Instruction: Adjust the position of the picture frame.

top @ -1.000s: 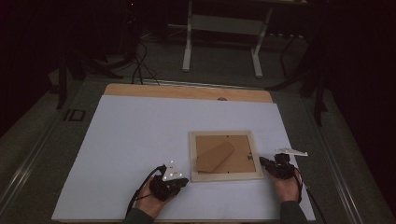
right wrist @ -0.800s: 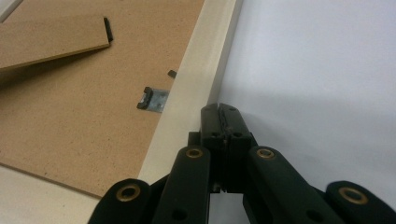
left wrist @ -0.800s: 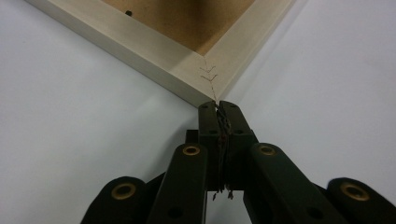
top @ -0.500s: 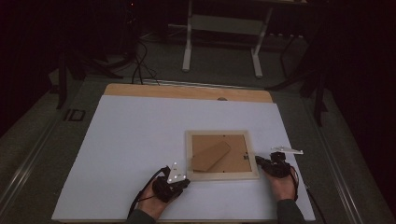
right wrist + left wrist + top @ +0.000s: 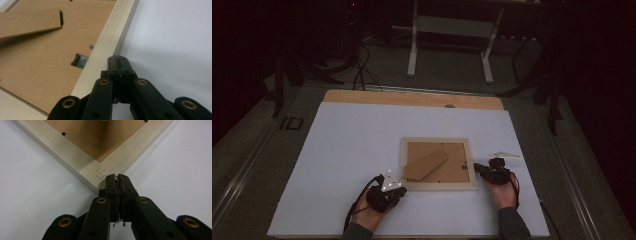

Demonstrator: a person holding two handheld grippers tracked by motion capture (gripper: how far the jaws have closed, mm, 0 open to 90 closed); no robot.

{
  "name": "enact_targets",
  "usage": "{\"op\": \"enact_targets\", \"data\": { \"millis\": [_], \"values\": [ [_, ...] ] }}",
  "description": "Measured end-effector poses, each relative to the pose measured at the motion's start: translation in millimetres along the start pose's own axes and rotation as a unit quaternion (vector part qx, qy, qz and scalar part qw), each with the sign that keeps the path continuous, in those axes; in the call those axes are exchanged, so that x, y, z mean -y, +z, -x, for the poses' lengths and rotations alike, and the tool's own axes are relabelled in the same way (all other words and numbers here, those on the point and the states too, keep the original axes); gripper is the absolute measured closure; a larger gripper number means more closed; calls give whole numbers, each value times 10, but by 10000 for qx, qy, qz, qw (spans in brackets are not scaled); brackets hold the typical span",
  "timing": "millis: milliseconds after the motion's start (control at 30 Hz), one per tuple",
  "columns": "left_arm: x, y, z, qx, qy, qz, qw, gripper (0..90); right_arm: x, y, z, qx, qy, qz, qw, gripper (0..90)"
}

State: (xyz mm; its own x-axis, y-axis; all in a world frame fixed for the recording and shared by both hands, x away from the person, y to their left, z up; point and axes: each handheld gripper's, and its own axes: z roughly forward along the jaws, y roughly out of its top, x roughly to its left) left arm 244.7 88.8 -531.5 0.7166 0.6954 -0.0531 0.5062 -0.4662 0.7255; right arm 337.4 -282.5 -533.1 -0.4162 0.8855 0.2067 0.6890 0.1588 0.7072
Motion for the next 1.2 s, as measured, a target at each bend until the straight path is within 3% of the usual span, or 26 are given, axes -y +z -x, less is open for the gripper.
{"op": "enact_targets", "data": {
  "millis": [500,1200],
  "values": [
    [15,-21,-71,-302,-52,-90,9995,877,-113,139,-177,-122,-174,-90,9997,897],
    [26,-23,-116,-326,-101,-63,9994,866,-339,357,-325,-181,-201,-111,9996,893]
  ]
}}
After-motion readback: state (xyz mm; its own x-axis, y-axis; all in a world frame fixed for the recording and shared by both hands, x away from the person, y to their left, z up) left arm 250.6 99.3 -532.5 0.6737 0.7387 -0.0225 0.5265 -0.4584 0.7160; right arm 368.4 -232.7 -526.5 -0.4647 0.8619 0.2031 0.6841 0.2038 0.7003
